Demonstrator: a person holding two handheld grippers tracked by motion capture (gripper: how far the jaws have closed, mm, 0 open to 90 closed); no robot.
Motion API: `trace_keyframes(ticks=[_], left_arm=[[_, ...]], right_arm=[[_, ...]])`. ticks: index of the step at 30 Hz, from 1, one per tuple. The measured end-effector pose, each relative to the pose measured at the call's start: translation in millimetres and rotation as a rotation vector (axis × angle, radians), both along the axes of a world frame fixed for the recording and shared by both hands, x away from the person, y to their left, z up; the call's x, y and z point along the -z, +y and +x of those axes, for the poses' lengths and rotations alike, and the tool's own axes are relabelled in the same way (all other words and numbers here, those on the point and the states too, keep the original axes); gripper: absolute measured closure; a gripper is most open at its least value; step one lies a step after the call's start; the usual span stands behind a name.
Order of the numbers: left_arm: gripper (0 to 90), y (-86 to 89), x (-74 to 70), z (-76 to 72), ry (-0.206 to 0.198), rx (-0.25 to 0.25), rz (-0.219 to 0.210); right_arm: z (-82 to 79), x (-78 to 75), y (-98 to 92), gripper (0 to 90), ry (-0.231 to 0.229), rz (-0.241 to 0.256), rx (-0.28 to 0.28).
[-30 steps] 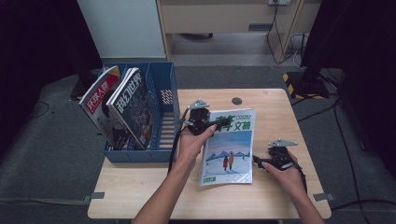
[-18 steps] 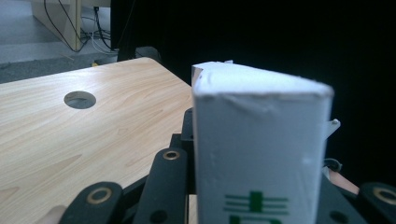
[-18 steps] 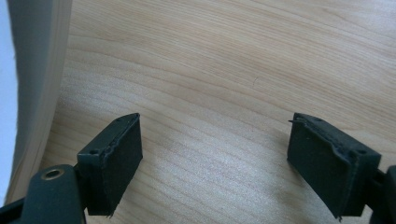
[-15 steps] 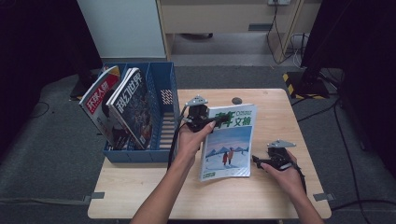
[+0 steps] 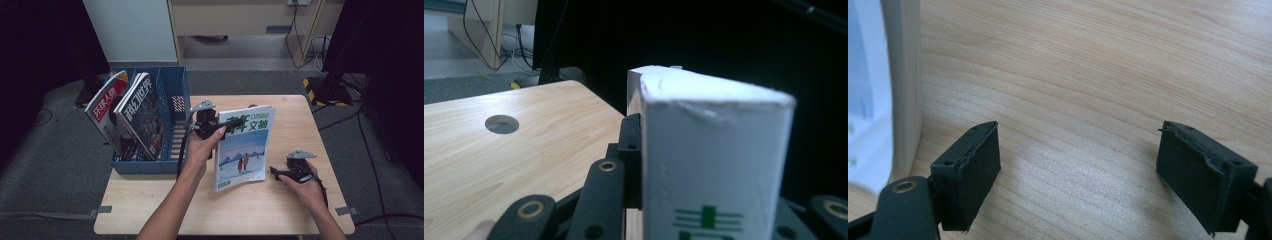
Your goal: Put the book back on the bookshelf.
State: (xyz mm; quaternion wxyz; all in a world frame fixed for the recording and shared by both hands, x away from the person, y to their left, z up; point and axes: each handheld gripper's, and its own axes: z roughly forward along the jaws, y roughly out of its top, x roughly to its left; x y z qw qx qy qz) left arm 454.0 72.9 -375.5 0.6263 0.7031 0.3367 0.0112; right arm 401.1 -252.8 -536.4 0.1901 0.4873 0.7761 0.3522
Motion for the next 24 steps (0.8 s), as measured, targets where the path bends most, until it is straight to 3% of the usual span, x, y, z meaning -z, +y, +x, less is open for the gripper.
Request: trace_keyframes(ticks=[6,17,24], left_arm=[[73.4,9.7,-7.7,-0.4,-0.023,-0.007,-0.013],[73.4,27.8,-17.1,-3.7,-0.051,-0.055,0.006],[73.4,39.1,-25.3,-8.0,-0.064,-0.097,-0.005]], right_arm=[[-0.2,0.3,0.5,17.7,-0.002,-0.003,0.001],[-0.1,0.6,0.5,17.7,-0.007,-0.010,-0.003],[-0.3,0.6,0.8,17.7,-0.005,-0.011,-0.004]])
